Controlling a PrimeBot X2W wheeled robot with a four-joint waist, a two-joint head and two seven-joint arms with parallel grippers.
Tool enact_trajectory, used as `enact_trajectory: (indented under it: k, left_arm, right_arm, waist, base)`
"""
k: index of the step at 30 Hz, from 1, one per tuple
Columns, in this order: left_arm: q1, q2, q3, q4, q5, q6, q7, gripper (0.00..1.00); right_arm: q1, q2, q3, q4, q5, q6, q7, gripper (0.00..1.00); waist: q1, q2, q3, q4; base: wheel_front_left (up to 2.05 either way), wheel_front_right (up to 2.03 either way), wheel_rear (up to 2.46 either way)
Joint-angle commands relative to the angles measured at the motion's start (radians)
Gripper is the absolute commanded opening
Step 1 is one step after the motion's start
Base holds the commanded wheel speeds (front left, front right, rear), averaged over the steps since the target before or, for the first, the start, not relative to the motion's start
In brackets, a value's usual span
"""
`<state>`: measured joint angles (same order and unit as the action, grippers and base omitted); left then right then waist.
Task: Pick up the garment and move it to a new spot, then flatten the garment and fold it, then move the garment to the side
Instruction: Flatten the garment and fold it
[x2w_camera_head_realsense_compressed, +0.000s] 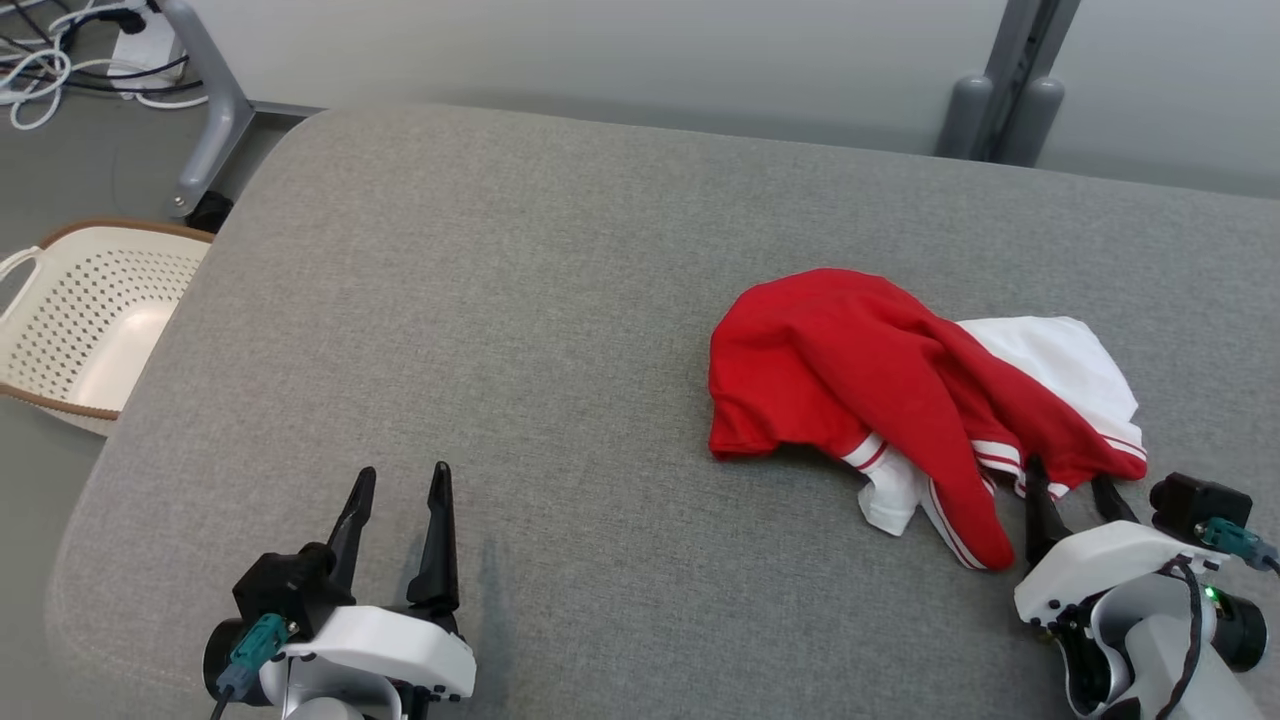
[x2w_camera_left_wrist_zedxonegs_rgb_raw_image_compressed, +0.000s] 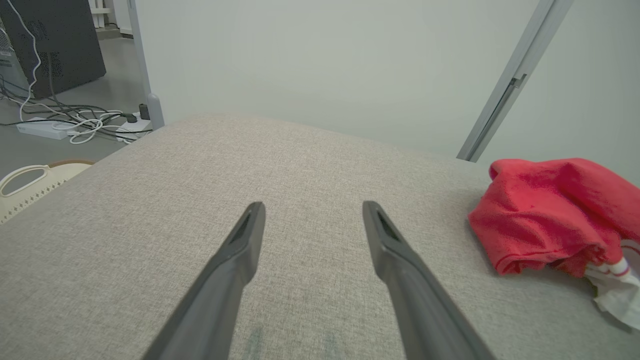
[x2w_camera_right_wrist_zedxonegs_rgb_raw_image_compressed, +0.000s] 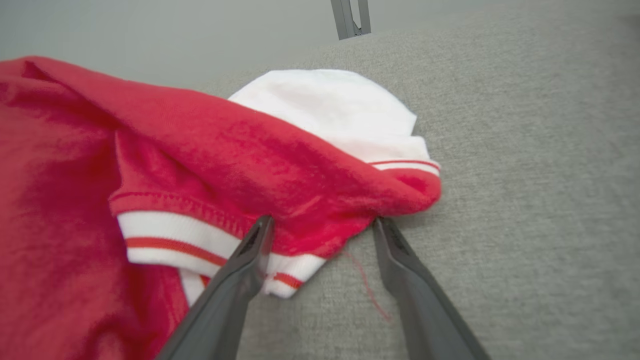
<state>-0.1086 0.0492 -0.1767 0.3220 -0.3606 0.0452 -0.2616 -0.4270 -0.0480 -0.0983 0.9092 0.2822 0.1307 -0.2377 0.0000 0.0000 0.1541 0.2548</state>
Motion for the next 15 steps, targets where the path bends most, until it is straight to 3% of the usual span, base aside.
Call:
enact_trajectory:
  k: [1, 7, 8, 9, 13, 15]
  left_arm:
    - [-0.011, 0.003, 0.001, -0.004, 0.0, 0.005, -0.005, 1.0]
    - [-0.012, 0.003, -0.001, -0.006, -0.005, 0.01, -0.005, 1.0]
    - [-0.011, 0.003, 0.0, -0.006, -0.005, 0.012, -0.005, 1.0]
    - [-0.011, 0.003, 0.002, -0.007, -0.004, 0.013, -0.005, 1.0]
    - [-0.012, 0.003, 0.007, -0.009, 0.002, 0.012, -0.005, 1.0]
    - [-0.012, 0.003, 0.01, -0.011, 0.004, 0.01, -0.005, 1.0]
  right_arm:
    - [-0.013, -0.005, -0.006, 0.018, 0.002, 0.0, -0.005, 1.0]
    - [-0.054, -0.003, 0.002, 0.078, 0.035, 0.0, -0.017, 1.0]
    - [-0.061, -0.003, 0.005, 0.083, 0.033, 0.0, -0.019, 0.82]
    - [-0.067, -0.003, 0.008, 0.088, 0.03, 0.0, -0.021, 0.45]
    - [-0.086, -0.005, 0.008, 0.083, 0.014, 0.0, -0.028, 0.0]
    - [-0.093, -0.006, 0.002, 0.063, 0.01, 0.0, -0.03, 0.0]
  waist:
    - [0.0, 0.0, 0.006, 0.013]
    - [0.0, 0.0, 0.007, 0.026]
    - [0.0, 0.0, 0.007, 0.025]
    - [0.0, 0.0, 0.007, 0.024]
    - [0.0, 0.0, 0.005, 0.016]
    - [0.0, 0.0, 0.003, 0.01]
  base:
    - [0.0, 0.0, 0.0]
    - [0.0, 0.0, 0.0]
    - [0.0, 0.0, 0.0]
    - [0.0, 0.0, 0.0]
    - [0.0, 0.0, 0.0]
    - [0.0, 0.0, 0.0]
